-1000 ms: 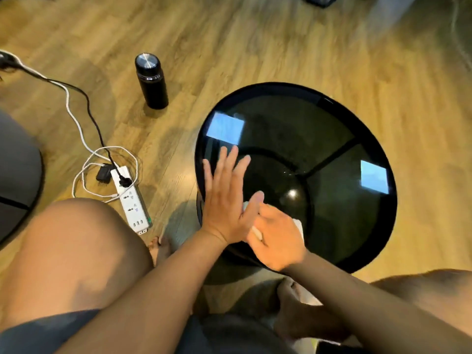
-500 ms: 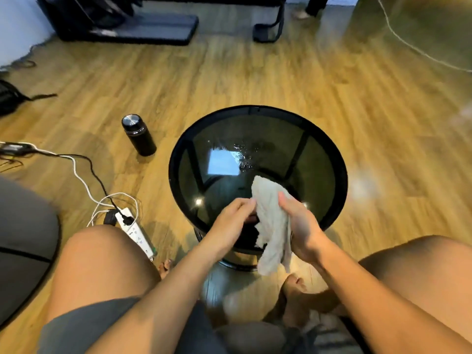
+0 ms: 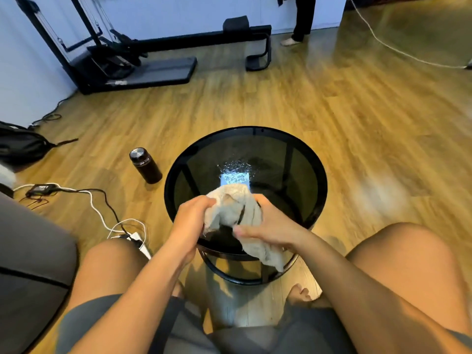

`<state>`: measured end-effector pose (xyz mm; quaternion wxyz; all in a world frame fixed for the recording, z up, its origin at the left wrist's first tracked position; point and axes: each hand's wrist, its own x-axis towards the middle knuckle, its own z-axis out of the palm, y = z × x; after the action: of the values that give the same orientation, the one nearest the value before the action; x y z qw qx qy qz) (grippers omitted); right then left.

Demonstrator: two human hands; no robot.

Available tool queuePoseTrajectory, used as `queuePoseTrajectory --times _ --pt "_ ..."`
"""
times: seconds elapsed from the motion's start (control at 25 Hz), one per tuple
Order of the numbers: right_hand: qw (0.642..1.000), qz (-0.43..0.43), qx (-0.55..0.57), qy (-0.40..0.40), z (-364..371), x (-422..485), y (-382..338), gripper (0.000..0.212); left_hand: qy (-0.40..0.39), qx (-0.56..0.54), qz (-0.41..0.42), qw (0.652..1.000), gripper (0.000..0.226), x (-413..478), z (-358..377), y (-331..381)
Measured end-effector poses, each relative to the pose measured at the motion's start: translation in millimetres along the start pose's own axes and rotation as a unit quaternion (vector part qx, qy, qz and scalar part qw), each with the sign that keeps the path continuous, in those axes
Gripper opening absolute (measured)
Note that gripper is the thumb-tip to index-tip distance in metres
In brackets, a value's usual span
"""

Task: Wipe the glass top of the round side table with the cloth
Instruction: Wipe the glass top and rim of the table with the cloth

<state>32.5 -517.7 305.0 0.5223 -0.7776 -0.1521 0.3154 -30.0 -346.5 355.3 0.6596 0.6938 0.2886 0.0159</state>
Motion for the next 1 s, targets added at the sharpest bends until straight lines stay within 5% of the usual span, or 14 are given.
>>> queuePoseTrajectory --times 0.08,0.24,0.32,0.44,0.6,0.72,0.8,0.88,1.0 --pt "0.989 -0.052 -0.136 0.029 -1 1 5 0.067 -0.03 0.015 -0.006 0.999 0.022 -2 -16 20" --pt "0.984 -0.004 -0.179 0.01 -28 2 4 0.021 -0.111 0.01 -0.008 0.994 0.037 -2 -48 58" --pt "0.992 0.019 -0.113 0.043 -43 3 3 0.01 -0.124 -0.017 -0.009 0.992 0.026 -1 -56 70" --pt "0.975 0.069 0.157 0.141 -56 7 0 0.025 -0.118 -0.061 -0.054 0.99 0.024 7 -65 71" --pt "0.802 0.136 0.55 0.19 -61 13 -8 0.022 -0.153 -0.126 -0.178 0.964 0.041 19 -56 42" --pt "0.689 0.127 0.691 0.177 -62 11 -18 0.018 -0.235 -0.092 -0.238 0.938 0.041 22 -30 13" --pt "0.695 0.128 0.689 0.162 -63 13 -22 0.018 -0.236 0.112 -0.175 0.949 0.053 37 -18 -7" --pt "0.718 0.14 0.671 0.123 -63 17 -22 0.025 -0.188 0.287 -0.064 0.937 0.088 47 -5 -19" --pt "0.731 0.131 0.667 0.053 -52 18 -29 0.03 -0.199 0.343 0.11 0.911 0.121 40 28 -29"
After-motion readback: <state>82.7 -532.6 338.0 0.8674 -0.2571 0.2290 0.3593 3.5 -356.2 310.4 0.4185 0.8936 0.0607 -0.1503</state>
